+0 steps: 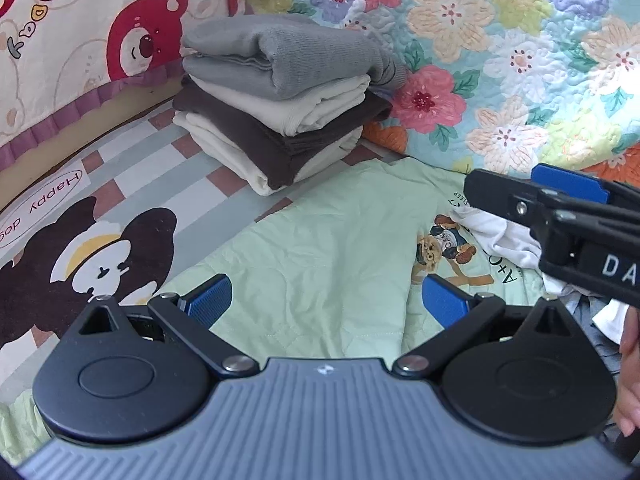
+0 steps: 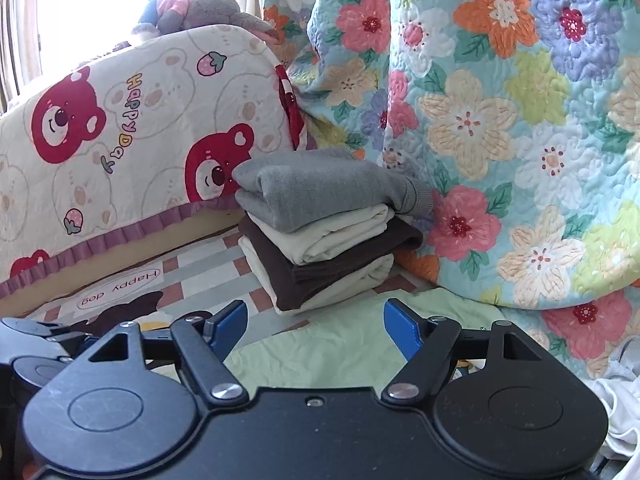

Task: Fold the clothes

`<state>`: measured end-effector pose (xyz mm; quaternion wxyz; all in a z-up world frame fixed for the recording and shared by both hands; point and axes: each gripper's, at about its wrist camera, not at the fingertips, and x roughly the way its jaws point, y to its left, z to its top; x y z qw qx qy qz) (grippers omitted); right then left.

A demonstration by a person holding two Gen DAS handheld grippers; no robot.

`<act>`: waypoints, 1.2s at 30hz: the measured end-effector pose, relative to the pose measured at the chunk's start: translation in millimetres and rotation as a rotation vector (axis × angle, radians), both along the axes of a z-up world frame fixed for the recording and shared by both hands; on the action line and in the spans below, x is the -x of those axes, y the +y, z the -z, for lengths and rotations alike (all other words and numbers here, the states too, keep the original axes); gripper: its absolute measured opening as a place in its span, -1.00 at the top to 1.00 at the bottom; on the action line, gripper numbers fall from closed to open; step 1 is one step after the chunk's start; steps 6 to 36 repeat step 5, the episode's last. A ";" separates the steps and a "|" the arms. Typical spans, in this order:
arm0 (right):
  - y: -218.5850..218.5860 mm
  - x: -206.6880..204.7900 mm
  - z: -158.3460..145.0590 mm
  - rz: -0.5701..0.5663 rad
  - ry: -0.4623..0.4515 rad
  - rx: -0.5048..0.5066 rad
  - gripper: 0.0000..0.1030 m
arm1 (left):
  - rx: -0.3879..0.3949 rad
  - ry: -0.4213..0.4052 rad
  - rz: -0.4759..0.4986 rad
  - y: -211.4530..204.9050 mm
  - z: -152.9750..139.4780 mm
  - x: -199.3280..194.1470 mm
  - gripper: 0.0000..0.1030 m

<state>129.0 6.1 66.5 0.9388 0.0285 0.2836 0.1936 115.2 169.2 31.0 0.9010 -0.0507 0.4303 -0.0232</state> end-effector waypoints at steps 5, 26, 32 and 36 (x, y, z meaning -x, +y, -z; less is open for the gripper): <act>3.7 0.2 3.1 -0.019 0.008 0.007 -0.55 | 0.009 0.000 0.010 -2.9 0.0 0.9 -1.00; 3.7 0.2 3.1 -0.019 0.008 0.007 -0.55 | 0.009 0.000 0.010 -2.9 0.0 0.9 -1.00; 3.7 0.2 3.1 -0.019 0.008 0.007 -0.55 | 0.009 0.000 0.010 -2.9 0.0 0.9 -1.00; 3.7 0.2 3.1 -0.019 0.008 0.007 -0.55 | 0.009 0.000 0.010 -2.9 0.0 0.9 -1.00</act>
